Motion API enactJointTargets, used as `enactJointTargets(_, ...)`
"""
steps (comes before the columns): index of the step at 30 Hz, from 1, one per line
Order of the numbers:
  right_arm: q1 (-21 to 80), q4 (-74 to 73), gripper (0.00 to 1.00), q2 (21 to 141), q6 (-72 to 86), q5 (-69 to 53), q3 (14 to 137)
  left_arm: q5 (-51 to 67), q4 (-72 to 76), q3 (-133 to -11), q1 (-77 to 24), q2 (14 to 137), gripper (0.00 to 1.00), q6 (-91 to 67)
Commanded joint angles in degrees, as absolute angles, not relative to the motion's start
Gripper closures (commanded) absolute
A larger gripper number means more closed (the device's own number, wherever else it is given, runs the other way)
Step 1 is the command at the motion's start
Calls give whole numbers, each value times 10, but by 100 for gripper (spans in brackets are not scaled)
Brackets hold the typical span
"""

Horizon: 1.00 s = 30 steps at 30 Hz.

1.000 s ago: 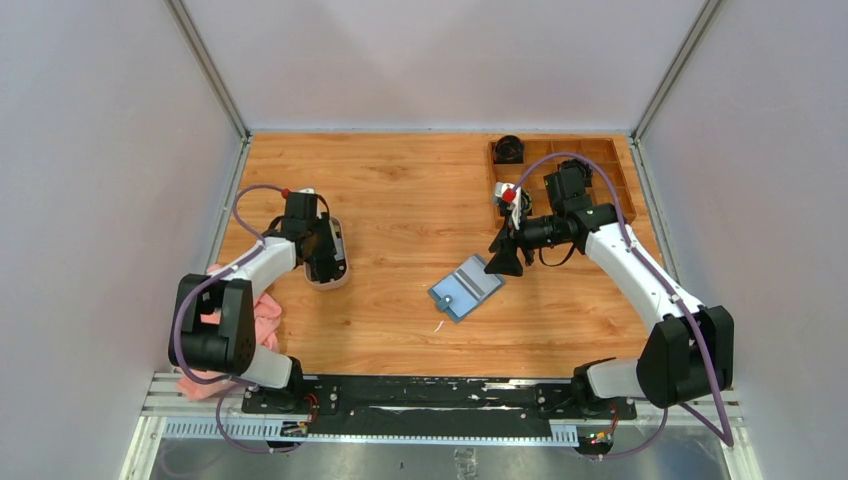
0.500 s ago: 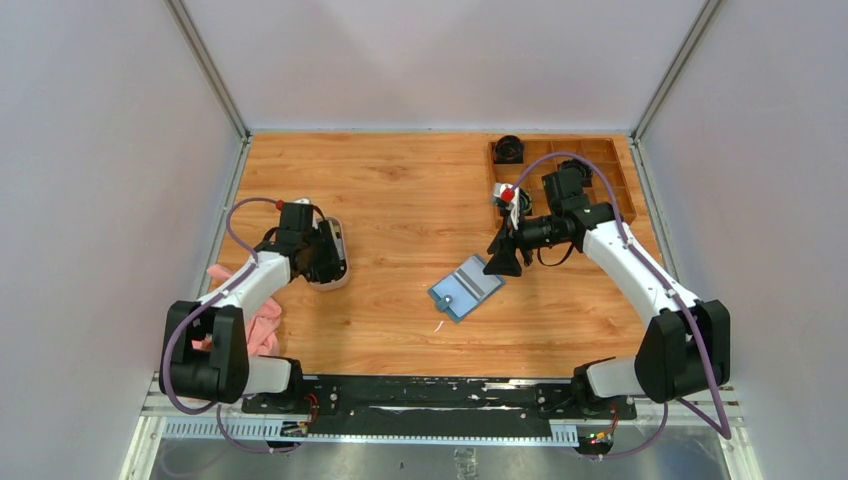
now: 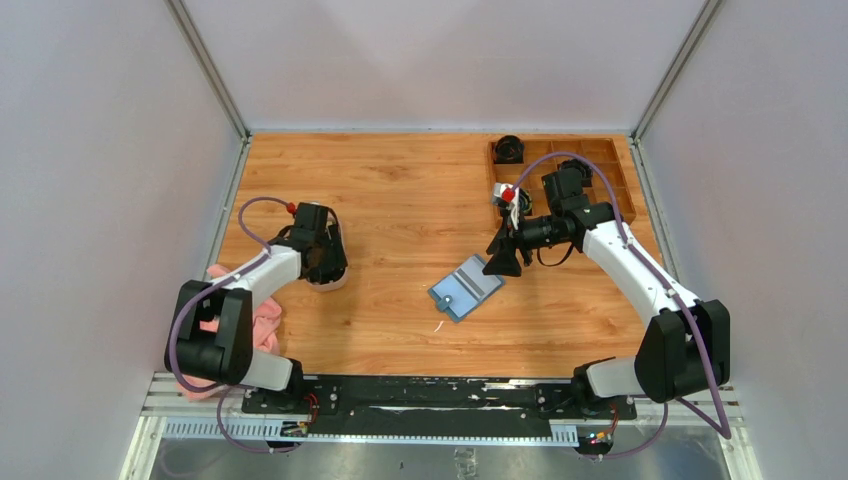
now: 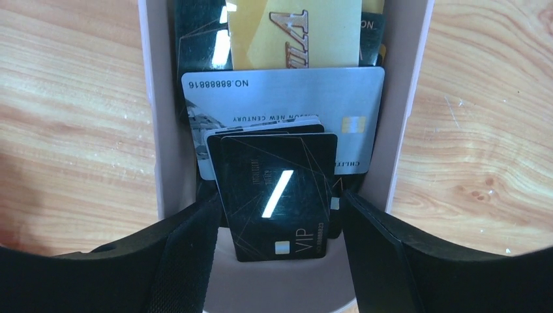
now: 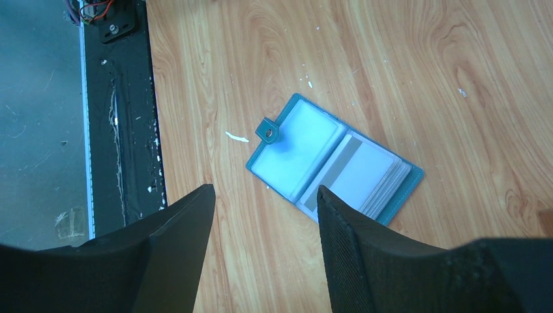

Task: Put the credit cards into the card holder
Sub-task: Pick up the credit card from the storage box.

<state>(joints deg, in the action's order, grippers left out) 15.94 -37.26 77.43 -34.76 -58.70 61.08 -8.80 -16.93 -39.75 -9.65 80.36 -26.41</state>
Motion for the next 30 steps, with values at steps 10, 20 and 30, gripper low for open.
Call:
enactJointTargets(10,151,-375,37,775,-354,-603,605,-138,-169,-397,-110,893,38,-274)
enactJointTargets(20,151,-375,37,776,-353,-605,605,-103,-175,-412,-109,895,48,-254)
enactJointTargets(30,156,-374,37,782,-354,-615,603,-82,-172,-415,-98,795,48,-240)
